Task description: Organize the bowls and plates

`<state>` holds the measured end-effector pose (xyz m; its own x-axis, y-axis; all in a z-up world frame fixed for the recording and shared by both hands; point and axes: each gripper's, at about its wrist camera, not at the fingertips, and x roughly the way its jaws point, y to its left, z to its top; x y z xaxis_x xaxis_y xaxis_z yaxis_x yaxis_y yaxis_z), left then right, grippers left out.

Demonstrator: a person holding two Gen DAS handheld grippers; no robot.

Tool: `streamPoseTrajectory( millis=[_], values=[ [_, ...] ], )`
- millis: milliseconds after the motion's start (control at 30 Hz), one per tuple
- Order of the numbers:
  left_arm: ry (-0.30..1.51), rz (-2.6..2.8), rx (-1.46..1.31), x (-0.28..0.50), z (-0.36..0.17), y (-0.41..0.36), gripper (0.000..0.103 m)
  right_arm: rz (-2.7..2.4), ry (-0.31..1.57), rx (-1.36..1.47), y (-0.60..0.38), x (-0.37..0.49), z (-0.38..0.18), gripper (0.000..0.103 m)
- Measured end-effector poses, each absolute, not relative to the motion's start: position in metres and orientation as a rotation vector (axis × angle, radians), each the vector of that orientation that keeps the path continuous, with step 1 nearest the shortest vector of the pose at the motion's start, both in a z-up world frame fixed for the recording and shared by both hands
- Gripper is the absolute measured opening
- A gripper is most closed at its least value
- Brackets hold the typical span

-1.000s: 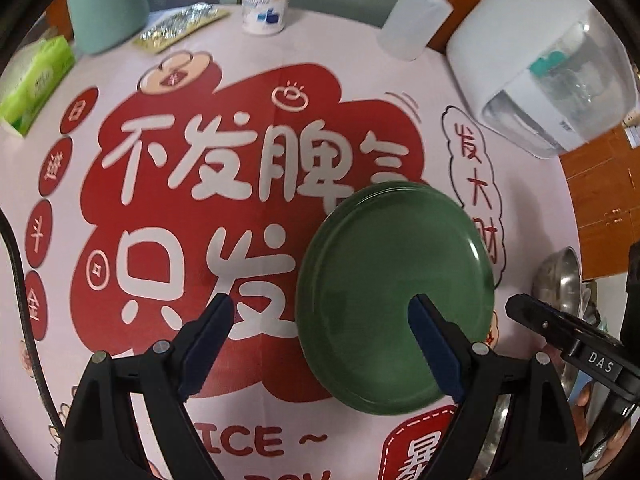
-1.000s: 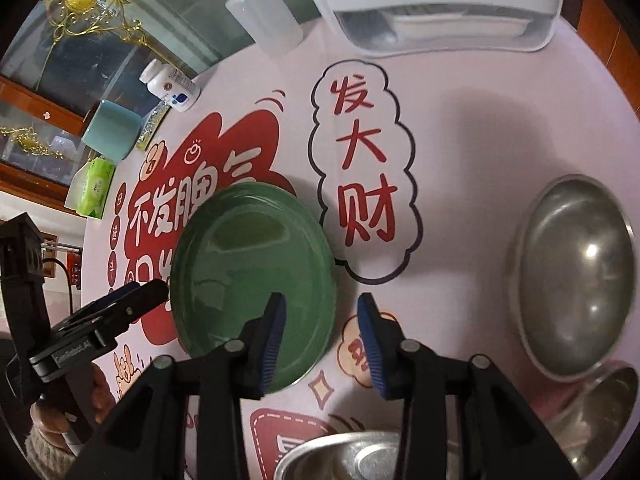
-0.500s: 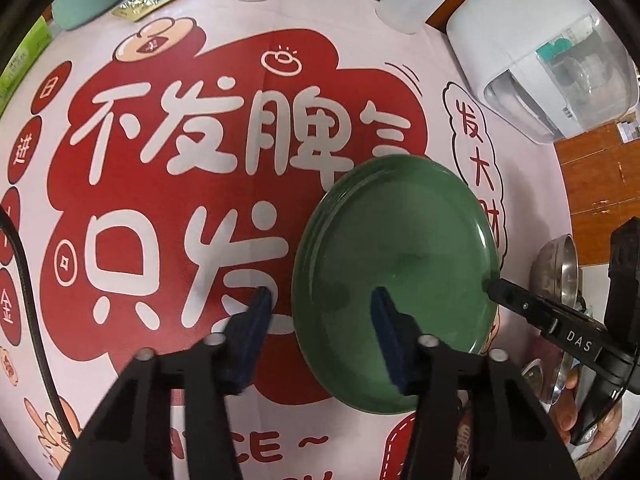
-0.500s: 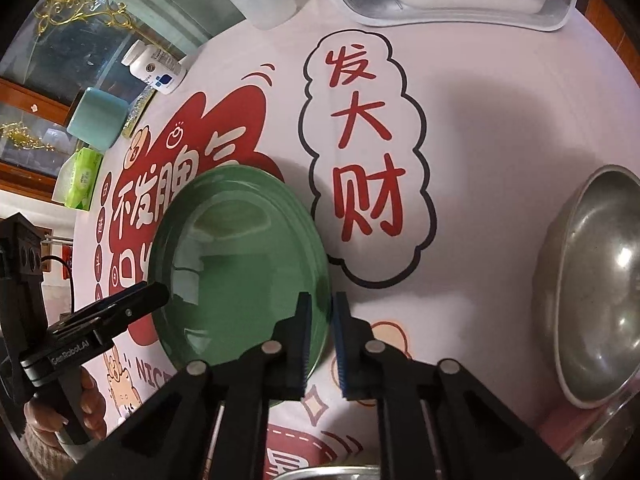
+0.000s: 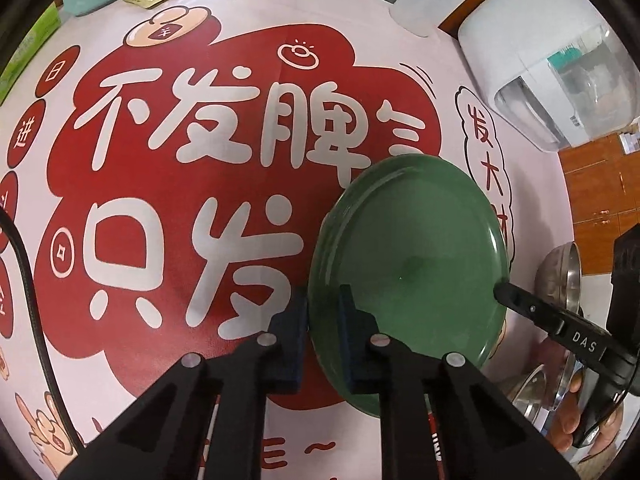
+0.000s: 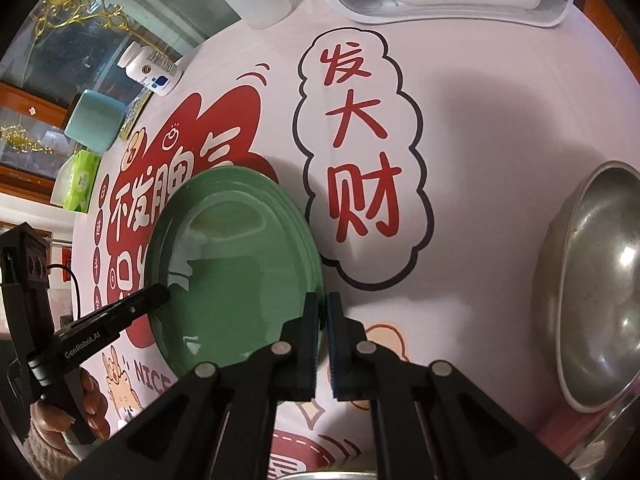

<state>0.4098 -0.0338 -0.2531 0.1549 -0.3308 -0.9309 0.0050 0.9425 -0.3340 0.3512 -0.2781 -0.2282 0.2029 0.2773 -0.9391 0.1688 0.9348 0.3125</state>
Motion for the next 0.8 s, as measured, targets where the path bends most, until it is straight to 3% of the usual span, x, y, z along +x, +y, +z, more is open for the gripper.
streamPoseTrajectory(
  millis=[267, 800],
  values=[
    [1.379, -0.263, -0.31, 0.393, -0.23, -0.026, 0.01, 0.089, 1.338, 0.388, -0.275, 0.338, -0.208, 0.004],
    [1.271, -0.288, -0.275, 0.284, -0.116, 0.033, 0.009, 0.168, 1.2, 0.363, -0.218, 0.241, -0.104, 0.004]
  ],
)
